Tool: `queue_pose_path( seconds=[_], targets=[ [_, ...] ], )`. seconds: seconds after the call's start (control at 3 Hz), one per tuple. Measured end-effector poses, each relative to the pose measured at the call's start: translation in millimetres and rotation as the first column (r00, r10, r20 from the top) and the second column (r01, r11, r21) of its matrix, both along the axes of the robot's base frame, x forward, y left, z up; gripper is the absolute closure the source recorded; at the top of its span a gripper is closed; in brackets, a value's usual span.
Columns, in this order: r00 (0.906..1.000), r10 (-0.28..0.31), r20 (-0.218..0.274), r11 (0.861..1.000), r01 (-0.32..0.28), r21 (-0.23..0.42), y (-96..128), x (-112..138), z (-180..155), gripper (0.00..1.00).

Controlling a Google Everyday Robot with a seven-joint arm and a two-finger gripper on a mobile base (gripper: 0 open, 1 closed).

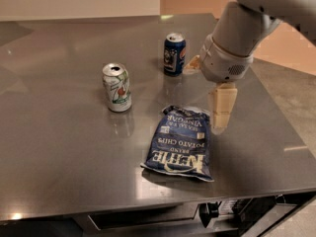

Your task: Move blue chip bag near pepsi can

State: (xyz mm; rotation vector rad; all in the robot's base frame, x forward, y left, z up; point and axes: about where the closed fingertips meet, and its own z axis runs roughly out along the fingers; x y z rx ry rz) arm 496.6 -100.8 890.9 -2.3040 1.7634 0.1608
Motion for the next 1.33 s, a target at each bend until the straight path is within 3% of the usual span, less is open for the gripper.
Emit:
queue_pose_path(
  seconds=[0.33, 1.0, 1.33],
  targets=[
    [0.9961, 0.077, -0.042, 0.997, -0.077, -0.007, 8, 2, -21, 0.00],
    [0.9715, 0.203, -0.122, 0.979, -0.205, 0.003, 22, -10, -55, 0.00],
    [0.9634, 0.228, -0.141, 0.973, -0.228, 0.014, 24, -13, -63, 0.17]
  ],
)
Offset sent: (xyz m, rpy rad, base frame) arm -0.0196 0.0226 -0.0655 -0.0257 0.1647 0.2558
